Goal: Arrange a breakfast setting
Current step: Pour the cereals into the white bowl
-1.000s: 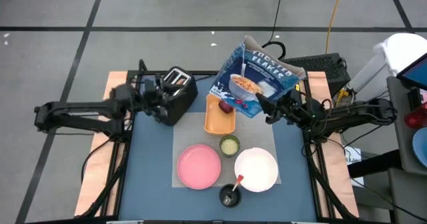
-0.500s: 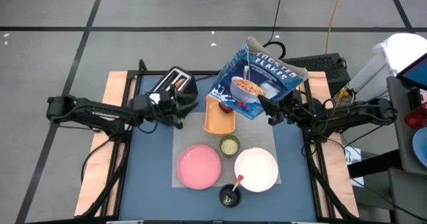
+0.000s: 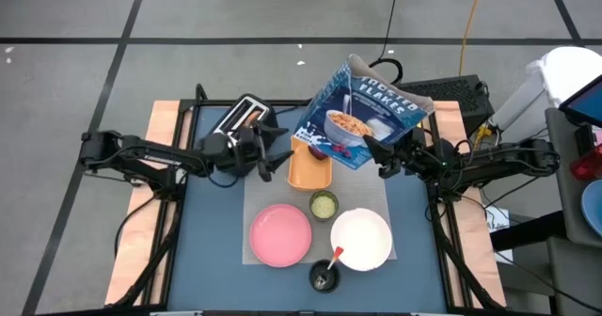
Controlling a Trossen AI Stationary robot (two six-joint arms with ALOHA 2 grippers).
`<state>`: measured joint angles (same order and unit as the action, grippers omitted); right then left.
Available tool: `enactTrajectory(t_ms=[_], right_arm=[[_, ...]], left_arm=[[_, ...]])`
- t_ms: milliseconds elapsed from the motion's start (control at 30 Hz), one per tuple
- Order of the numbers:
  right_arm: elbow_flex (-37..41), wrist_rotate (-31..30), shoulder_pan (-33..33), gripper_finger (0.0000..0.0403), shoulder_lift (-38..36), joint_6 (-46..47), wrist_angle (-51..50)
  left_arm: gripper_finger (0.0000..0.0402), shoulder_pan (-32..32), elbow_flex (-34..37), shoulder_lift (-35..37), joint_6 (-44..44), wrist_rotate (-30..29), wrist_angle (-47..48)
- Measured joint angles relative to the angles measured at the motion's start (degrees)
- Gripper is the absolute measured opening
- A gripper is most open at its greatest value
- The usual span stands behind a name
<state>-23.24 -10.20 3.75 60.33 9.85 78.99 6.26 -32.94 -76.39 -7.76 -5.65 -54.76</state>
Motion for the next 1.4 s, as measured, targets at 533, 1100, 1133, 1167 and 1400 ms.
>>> enactTrajectory(t_ms=[533,1100,1133,1167,1400], right_arm=[[0.0,2.9,0.0,0.0212,0.0,-3.0,5.8],[-0.1,6.5,0.0,0.0212,-0.1,-5.5,6.7],[-0.1,6.7,0.0,0.0212,-0.1,-6.0,6.7],[-0.1,6.7,0.0,0.0212,-0.1,-6.3,6.6],[-0.2,6.2,0.0,0.0212,-0.1,-6.4,5.1]], left_arm=[[0.0388,-1.1,-16.7,-14.1,0.9,1.1,0.5],[0.0388,-2.2,-24.1,-16.5,4.6,2.4,1.1],[0.0388,-2.4,-24.1,-16.5,4.9,2.4,1.1],[0.0388,-2.6,-24.1,-16.5,5.2,2.4,0.9],[0.0388,-2.8,-24.1,-16.5,5.8,2.4,-0.3]])
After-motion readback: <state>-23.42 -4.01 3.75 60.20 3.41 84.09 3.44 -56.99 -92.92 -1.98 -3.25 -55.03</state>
